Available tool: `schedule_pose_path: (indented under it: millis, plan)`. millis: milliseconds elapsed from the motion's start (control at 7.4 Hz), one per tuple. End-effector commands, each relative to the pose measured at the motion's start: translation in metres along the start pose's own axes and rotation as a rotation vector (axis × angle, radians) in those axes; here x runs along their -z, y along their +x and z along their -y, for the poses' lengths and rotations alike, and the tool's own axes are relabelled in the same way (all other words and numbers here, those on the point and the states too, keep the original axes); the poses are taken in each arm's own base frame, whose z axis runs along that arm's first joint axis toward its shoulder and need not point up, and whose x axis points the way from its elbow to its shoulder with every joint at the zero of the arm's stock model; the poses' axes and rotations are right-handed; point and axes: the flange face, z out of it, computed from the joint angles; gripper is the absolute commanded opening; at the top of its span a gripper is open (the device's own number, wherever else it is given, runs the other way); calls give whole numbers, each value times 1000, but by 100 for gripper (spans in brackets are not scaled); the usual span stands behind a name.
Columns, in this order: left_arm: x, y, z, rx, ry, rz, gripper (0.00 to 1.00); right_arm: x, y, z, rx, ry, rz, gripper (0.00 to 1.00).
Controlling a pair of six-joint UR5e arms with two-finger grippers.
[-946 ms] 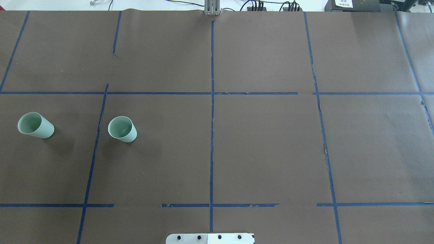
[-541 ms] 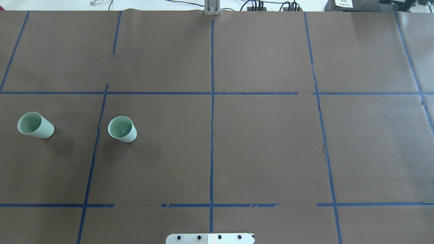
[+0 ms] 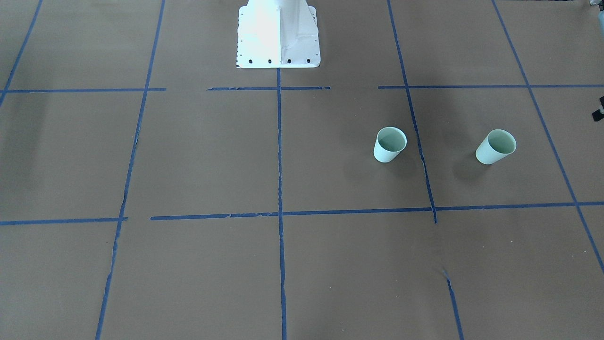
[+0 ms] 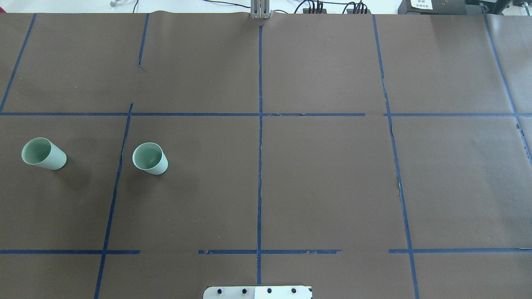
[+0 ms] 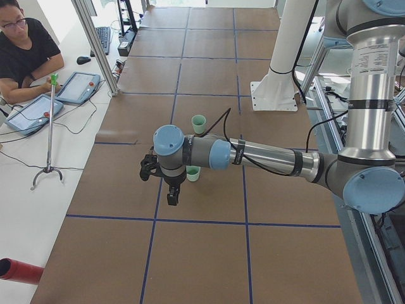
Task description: Stack cups
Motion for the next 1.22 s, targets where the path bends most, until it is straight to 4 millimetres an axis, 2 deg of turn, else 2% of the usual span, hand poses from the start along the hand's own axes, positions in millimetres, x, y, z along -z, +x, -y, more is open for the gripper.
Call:
schedule_pose_path:
  millis: [0,135,270,541,676,811,1081]
  plan:
    - [-61,97,9,105,-48,-43,100,0,0,0,0,0,0,100]
    - [-88,124,1,93,-58,-58,100,0,0,0,0,0,0,100]
    - [-91,125,1,88,1,-15,100,0,0,0,0,0,-1,100]
    - [-95,116,-11,66,20,-8,100,0,0,0,1,-1,-1,100]
    - [-92,101,-24,79,49,45,100,0,0,0,0,0,0,100]
    - [-98,92,-27,106,50,63,100,0,0,0,0,0,-1,100]
    - [-104,92,-27,144,39,60,98,0,0,0,0,0,0,100]
